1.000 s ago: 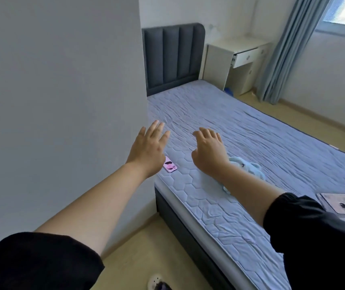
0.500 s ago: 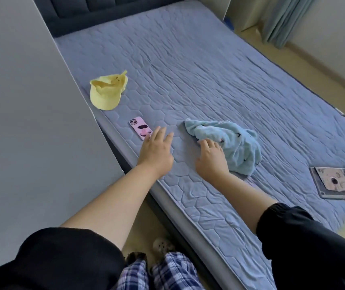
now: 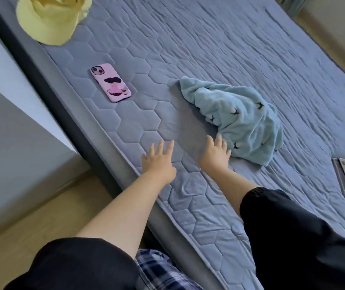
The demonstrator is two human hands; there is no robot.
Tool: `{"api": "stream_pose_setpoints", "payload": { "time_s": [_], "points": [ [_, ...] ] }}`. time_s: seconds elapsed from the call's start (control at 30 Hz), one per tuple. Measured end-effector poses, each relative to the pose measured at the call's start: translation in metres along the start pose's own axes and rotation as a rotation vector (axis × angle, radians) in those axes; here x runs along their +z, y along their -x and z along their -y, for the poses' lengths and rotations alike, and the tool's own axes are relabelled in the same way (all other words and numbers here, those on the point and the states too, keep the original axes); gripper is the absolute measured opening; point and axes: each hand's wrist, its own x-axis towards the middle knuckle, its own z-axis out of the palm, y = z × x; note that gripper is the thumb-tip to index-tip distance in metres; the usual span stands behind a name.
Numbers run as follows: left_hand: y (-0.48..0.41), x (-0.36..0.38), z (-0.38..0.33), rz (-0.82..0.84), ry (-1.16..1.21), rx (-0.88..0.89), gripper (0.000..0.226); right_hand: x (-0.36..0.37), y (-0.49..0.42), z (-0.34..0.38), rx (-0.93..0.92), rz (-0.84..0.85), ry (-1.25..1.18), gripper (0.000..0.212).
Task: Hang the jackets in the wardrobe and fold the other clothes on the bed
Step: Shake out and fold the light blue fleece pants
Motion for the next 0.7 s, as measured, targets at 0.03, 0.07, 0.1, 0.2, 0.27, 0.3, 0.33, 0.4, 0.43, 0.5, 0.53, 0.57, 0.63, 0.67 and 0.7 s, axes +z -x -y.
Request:
{"api": "stream_pose_setpoints", "payload": {
  "time_s": [0.03, 0.07, 0.1, 0.2, 0.27, 0.3, 0.33, 0.4, 0.43, 0.5, 0.53, 0.57, 0.63, 0.67, 0.7],
  "points": [
    [-0.011, 0.013, 0.002, 0.006, 0.008, -0.008, 0.079, 0.009, -0.015, -0.005, 0.046, -0.020, 0.038, 0.072],
    [-0.022, 0.026, 0.004, 0.004, 0.009, -0.014, 0.078, 0.018, -0.030, -0.011, 0.087, -0.038, 0.071, 0.074],
    [-0.032, 0.038, 0.005, -0.008, 0.002, -0.016, 0.076, 0.026, -0.043, -0.017, 0.121, -0.051, 0.092, 0.078],
    [-0.061, 0.070, 0.001, -0.116, -0.042, -0.002, 0.071, 0.046, -0.084, -0.036, 0.113, -0.034, 0.085, 0.087],
    [-0.079, 0.091, -0.001, -0.215, -0.085, -0.024, 0.067, 0.061, -0.108, -0.044, -0.007, -0.023, 0.153, 0.082],
    [-0.085, 0.101, -0.003, -0.264, -0.112, -0.045, 0.065, 0.069, -0.119, -0.046, -0.061, -0.037, 0.199, 0.077],
    [-0.090, 0.110, -0.005, -0.317, -0.135, -0.068, 0.064, 0.076, -0.127, -0.047, -0.094, -0.067, 0.231, 0.071],
    [-0.095, 0.125, -0.011, -0.428, -0.162, -0.107, 0.064, 0.086, -0.137, -0.048, -0.132, -0.141, 0.261, 0.060],
    [-0.095, 0.132, -0.014, -0.479, -0.159, -0.127, 0.063, 0.088, -0.140, -0.050, -0.158, -0.176, 0.255, 0.055],
    [-0.086, 0.145, -0.020, -0.537, -0.146, -0.157, 0.060, 0.086, -0.140, -0.059, -0.212, -0.230, 0.203, 0.045],
    [-0.080, 0.151, -0.023, -0.544, -0.134, -0.171, 0.058, 0.082, -0.139, -0.064, -0.250, -0.247, 0.167, 0.039],
    [-0.073, 0.157, -0.026, -0.545, -0.115, -0.183, 0.058, 0.078, -0.138, -0.070, -0.290, -0.257, 0.118, 0.032],
    [-0.061, 0.161, -0.032, -0.552, -0.025, -0.201, 0.059, 0.068, -0.132, -0.078, -0.350, -0.244, -0.035, 0.028],
    [-0.059, 0.159, -0.034, -0.563, 0.048, -0.208, 0.059, 0.062, -0.125, -0.078, -0.370, -0.216, -0.125, 0.029],
    [-0.056, 0.157, -0.036, -0.579, 0.125, -0.208, 0.059, 0.055, -0.115, -0.078, -0.389, -0.178, -0.217, 0.029]
  ]
}}
